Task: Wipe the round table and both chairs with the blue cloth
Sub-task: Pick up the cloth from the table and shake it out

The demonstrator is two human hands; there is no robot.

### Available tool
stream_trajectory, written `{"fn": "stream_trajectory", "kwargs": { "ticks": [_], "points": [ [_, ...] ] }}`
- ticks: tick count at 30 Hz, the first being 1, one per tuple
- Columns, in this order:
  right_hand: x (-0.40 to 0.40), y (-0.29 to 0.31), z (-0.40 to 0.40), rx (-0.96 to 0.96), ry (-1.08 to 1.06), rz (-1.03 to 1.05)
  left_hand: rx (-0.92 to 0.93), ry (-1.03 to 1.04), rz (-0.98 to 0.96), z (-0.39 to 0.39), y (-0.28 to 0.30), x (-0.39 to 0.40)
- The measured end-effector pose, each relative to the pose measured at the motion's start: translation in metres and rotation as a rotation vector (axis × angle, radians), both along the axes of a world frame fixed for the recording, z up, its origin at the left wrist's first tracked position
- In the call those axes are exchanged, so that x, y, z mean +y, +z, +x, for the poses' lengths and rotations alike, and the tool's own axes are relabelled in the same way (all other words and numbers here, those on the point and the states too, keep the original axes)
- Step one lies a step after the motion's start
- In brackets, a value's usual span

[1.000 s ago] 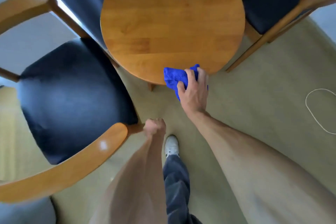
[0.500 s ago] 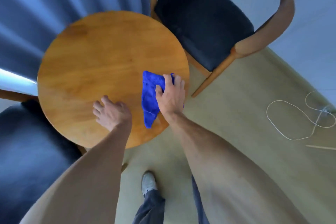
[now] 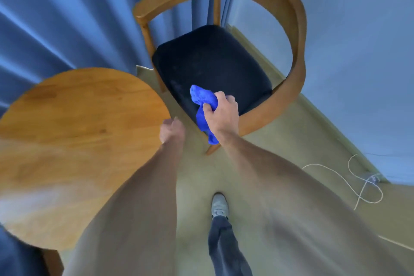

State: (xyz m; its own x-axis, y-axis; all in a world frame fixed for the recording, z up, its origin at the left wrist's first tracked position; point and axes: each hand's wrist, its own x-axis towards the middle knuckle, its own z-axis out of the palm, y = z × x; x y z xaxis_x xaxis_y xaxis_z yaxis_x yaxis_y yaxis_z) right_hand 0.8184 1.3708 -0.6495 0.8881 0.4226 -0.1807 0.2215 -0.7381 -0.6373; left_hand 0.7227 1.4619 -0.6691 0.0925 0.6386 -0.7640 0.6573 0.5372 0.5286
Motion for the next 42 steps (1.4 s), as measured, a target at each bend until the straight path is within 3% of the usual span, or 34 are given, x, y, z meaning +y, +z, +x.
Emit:
{"fn": "stream_trajectory", "kwargs": {
  "ticks": [2, 4, 8, 13, 17, 23, 27, 33, 38, 42],
  "points": [
    [0.001, 0.009, 0.012, 0.226, -0.104, 0.1, -0.105, 0.088, -0.279, 0.019, 0.017, -0.004],
    [0.007, 0.02, 0.016, 0.464, -0.203, 0.163, -0.178, 0.081, -0.367, 0.026, 0.036, -0.003],
    [0.031, 0.041, -0.012, 0.766, -0.152, 0.122, -0.198, 0.169, -0.389, 0.006, 0.075, 0.014],
    [0.063, 0.082, -0.065, 0.92, -0.246, 0.083, -0.101, 0.201, -0.319, -0.051, 0.111, 0.038],
    [0.09, 0.121, -0.1, 0.863, -0.202, 0.058, -0.017, 0.221, -0.204, -0.092, 0.142, 0.065],
    [0.141, 0.184, -0.136, 0.885, -0.025, -0.165, -0.055, 0.238, -0.175, -0.153, 0.182, 0.107],
    [0.164, 0.198, -0.17, 0.797, 0.039, -0.223, -0.022, 0.168, -0.185, -0.193, 0.205, 0.131],
    [0.191, 0.214, -0.22, 0.555, 0.182, -0.188, 0.182, 0.026, 0.048, -0.249, 0.229, 0.153],
    [0.207, 0.233, -0.24, 0.568, 0.315, -0.28, 0.146, 0.053, 0.123, -0.28, 0.224, 0.16],
    [0.207, 0.229, -0.253, 0.257, 0.536, -0.514, 0.152, 0.049, 0.043, -0.292, 0.218, 0.152]
  ]
}}
